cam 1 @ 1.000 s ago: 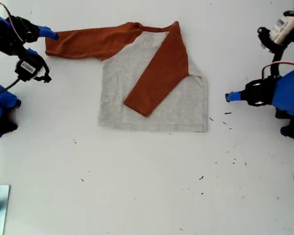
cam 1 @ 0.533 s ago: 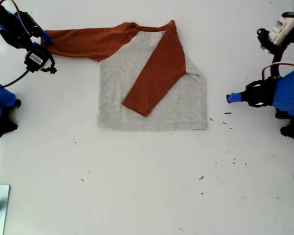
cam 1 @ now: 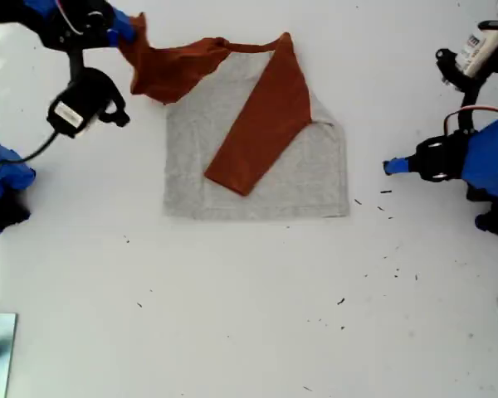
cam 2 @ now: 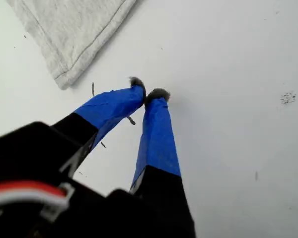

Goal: Fold t shirt

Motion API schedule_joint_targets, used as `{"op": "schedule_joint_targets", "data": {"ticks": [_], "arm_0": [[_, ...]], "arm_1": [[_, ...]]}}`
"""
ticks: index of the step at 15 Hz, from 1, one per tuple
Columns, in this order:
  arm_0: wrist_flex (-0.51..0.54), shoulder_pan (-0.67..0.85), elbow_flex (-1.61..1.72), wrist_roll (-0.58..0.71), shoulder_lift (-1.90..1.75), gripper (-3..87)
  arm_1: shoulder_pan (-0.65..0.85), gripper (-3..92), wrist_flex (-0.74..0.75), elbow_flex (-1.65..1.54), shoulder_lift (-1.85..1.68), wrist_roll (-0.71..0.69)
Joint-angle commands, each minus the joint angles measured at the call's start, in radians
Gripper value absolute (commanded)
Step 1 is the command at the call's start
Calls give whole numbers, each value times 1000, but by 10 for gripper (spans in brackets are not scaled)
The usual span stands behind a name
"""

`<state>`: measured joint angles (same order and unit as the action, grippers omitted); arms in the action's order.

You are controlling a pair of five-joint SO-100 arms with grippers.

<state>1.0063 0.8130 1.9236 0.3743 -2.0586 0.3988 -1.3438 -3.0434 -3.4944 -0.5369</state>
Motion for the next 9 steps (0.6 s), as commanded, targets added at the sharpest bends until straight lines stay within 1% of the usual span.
{"op": "schedule_joint_targets", "data": {"ticks": [1, 3, 4, 5, 6, 7, 8, 9], "arm_0": [[-9, -267, -353, -52, 209, -3], [57, -420, -770, -31, 548, 7], [84, -472, -1000, 49, 696, 74], [72, -508, -1071, 87, 738, 263], [72, -526, -1058, 81, 707, 252], [97, -528, -1032, 86, 661, 167], [150, -515, -999, 97, 600, 125], [219, -491, -960, 107, 531, 120]], "arm_1": [[3, 36, -9, -46, -11, 8], [5, 36, -8, -48, -11, 8], [5, 36, -8, -48, -11, 9], [5, 36, -8, -48, -11, 11], [3, 36, -8, -48, -11, 11], [5, 36, -8, -48, -11, 11], [6, 36, -8, -48, -11, 11], [8, 36, -8, -48, -11, 9]]}}
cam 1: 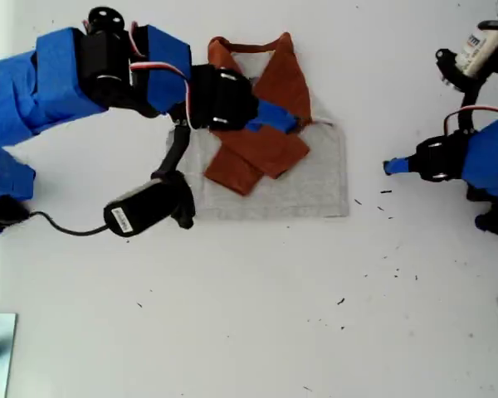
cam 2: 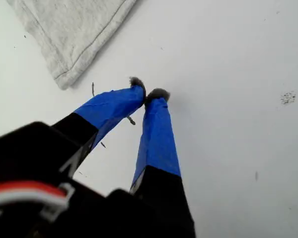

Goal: Fold t shirt

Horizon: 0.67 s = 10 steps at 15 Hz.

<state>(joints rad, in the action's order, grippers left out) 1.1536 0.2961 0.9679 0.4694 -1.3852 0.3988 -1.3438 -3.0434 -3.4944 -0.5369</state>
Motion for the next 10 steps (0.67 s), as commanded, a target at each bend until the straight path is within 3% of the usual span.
{"op": "schedule_joint_targets", "data": {"ticks": [1, 2, 3, 4, 5, 6, 7, 8, 10], "arm_0": [[126, 58, 78, 34, -227, 103], [140, 94, 255, 34, -344, 84], [77, 135, 568, -14, -540, 95], [-71, 173, 957, -32, -802, 88], [-117, 227, 1293, -74, -1066, 73], [-103, 256, 1559, -107, -1321, 43], [-87, 252, 1770, -163, -1551, 14], [-141, 130, 1896, -250, -1663, -3], [-244, 44, 2039, -383, -1637, -3]], "arm_1": [[8, 36, -8, -48, -11, 9], [8, 36, -8, -48, -11, 9], [8, 36, -6, -48, -11, 8], [8, 36, -6, -48, -11, 8], [9, 36, -6, -48, -11, 8], [9, 36, -6, -48, -11, 9], [9, 36, -6, -49, -11, 12], [14, 36, -5, -51, -11, 14], [14, 36, -3, -51, -11, 18]]}}
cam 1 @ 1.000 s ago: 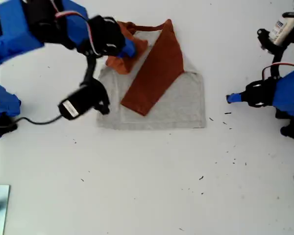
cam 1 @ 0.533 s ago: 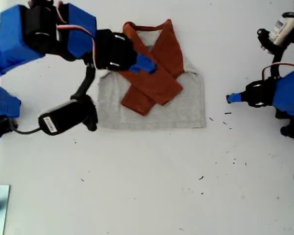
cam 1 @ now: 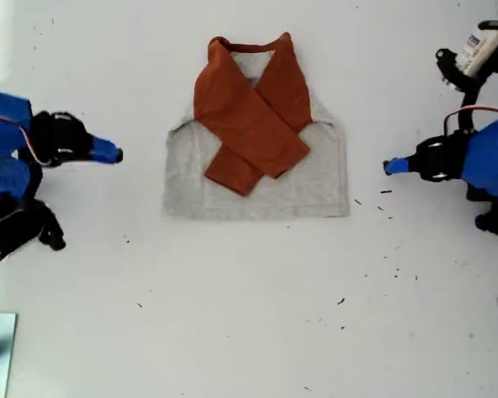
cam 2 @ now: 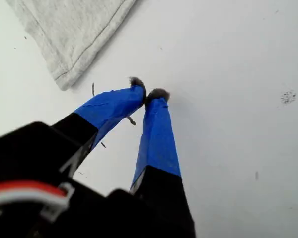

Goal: Fold t shirt

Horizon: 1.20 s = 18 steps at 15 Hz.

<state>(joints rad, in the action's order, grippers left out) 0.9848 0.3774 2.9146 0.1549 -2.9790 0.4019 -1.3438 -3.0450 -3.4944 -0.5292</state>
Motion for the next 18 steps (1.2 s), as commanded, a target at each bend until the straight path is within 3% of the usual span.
{"op": "schedule_joint_targets", "data": {"ticks": [1, 3, 4, 5, 6, 8, 9, 12, 13, 18], "arm_0": [[-98, -38, 149, -81, -86, -3], [-58, -48, 123, -81, -158, -3], [-14, -60, 2, -84, -72, -3], [51, -80, -176, -78, 80, 40], [124, -110, -382, -57, 255, 156], [264, -193, -764, -34, 583, 203], [270, -225, -862, -26, 675, 220], [135, -230, -762, -20, 753, 234], [57, -213, -680, -14, 776, 234], [-101, -207, -660, 8, 1045, 239]], "arm_1": [[9, 36, -6, -49, -11, 20], [3, 36, -21, -31, -11, 49], [-11, 73, -20, -2, 3, 97], [-43, 170, -14, 92, 71, 144], [-46, 261, -43, 265, 221, 160], [-74, 332, -109, 666, 632, 166], [-123, 350, -124, 847, 850, 172], [-229, 359, -101, 1131, 1304, 198], [-244, 357, -75, 1147, 1388, 204], [-258, 344, 124, 1091, 1624, 158]]}}
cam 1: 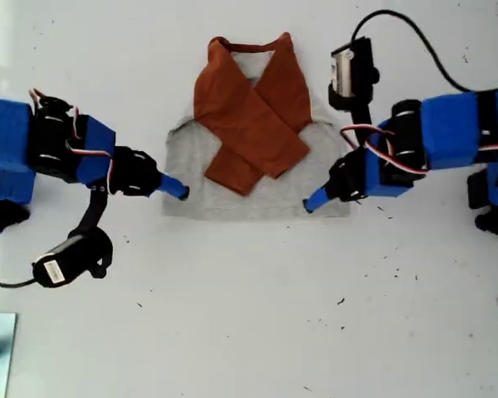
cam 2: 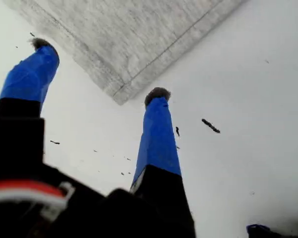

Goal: Fold t shirt

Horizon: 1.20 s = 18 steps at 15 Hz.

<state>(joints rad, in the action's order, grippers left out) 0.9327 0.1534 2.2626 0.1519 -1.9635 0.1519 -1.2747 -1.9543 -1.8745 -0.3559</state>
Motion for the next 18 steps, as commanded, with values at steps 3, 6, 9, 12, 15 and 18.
{"op": "schedule_joint_targets", "data": {"ticks": [3, 6, 9, 12, 15, 18], "arm_0": [[-156, 71, -18, 58, 202, 242], [-179, 55, -117, 81, 374, 1], [-147, -28, -213, 77, 367, -3], [-72, -161, -268, 46, 247, -3], [-26, -299, -262, -41, 181, -3], [-40, -345, -258, -67, 155, -3]], "arm_1": [[11, 288, 218, -127, 35, -48], [15, 49, 302, -153, 152, -63], [-26, 32, 322, -101, 156, -60], [-127, 32, 158, 5, 6, -71], [-272, 31, 60, 34, -249, -48], [-301, 31, 23, 109, -285, -61]]}}
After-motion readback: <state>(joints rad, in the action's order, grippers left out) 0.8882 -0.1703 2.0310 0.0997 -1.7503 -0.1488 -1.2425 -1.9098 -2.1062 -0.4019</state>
